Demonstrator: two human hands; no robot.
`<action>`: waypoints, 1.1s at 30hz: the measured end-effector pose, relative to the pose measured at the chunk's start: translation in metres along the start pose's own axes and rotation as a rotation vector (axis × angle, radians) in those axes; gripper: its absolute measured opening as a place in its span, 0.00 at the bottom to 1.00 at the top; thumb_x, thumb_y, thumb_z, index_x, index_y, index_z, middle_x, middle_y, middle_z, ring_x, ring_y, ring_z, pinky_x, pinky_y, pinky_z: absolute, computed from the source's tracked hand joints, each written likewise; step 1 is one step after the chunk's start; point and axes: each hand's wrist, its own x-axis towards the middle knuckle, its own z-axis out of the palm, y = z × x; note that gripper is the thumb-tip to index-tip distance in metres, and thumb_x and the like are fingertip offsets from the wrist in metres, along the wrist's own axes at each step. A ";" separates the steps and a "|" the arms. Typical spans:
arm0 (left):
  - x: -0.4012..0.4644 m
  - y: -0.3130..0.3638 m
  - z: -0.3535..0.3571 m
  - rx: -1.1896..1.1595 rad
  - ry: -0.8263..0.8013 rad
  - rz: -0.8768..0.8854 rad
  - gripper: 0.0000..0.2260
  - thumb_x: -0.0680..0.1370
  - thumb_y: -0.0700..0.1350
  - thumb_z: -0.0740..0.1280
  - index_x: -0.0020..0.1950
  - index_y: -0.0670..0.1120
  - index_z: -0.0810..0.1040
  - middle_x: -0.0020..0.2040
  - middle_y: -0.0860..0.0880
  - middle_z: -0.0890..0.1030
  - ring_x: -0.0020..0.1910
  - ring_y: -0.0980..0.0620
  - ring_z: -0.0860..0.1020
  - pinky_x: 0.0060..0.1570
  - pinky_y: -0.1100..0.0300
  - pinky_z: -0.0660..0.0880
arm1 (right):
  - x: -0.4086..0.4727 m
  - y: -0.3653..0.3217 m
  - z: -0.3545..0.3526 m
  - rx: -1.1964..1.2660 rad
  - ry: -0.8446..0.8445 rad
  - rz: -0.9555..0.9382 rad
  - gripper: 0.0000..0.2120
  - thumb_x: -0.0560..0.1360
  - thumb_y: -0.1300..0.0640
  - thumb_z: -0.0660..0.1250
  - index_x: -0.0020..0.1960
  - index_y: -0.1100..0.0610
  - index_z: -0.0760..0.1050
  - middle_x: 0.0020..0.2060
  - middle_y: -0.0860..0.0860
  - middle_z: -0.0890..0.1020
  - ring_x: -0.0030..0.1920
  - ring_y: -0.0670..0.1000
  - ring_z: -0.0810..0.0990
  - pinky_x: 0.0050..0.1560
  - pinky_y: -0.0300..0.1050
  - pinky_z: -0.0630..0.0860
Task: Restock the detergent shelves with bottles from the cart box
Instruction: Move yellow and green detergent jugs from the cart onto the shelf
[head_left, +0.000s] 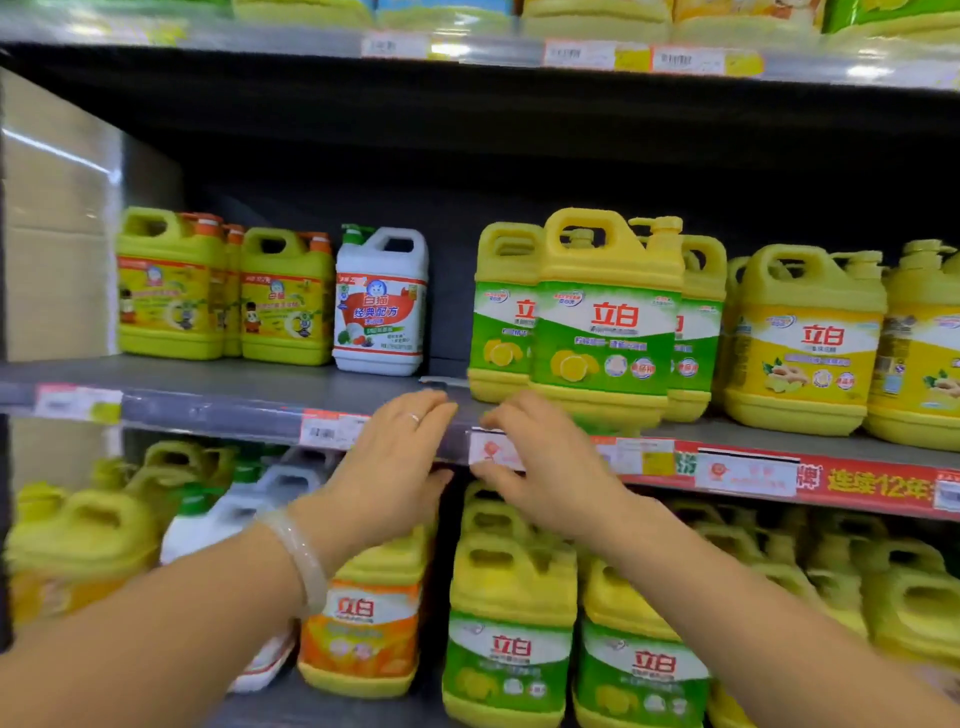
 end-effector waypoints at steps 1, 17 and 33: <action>-0.025 -0.017 -0.005 0.065 -0.066 -0.004 0.34 0.55 0.47 0.79 0.57 0.39 0.74 0.53 0.39 0.80 0.52 0.40 0.80 0.50 0.50 0.78 | 0.001 -0.028 0.014 -0.011 -0.169 -0.025 0.23 0.73 0.48 0.66 0.63 0.59 0.72 0.58 0.58 0.74 0.61 0.60 0.72 0.62 0.50 0.67; -0.477 -0.205 -0.285 0.320 -1.131 -0.862 0.19 0.72 0.51 0.69 0.59 0.42 0.75 0.56 0.39 0.78 0.55 0.39 0.77 0.54 0.51 0.75 | -0.051 -0.522 0.208 0.279 -0.861 -0.549 0.26 0.72 0.46 0.69 0.63 0.60 0.69 0.61 0.61 0.74 0.62 0.62 0.73 0.59 0.50 0.72; -0.613 -0.290 -0.270 0.211 -1.331 -1.144 0.20 0.80 0.49 0.60 0.70 0.41 0.67 0.66 0.41 0.72 0.64 0.43 0.71 0.56 0.55 0.68 | -0.040 -0.606 0.377 0.365 -1.189 -0.509 0.26 0.74 0.47 0.67 0.66 0.59 0.68 0.62 0.57 0.75 0.61 0.57 0.75 0.58 0.49 0.73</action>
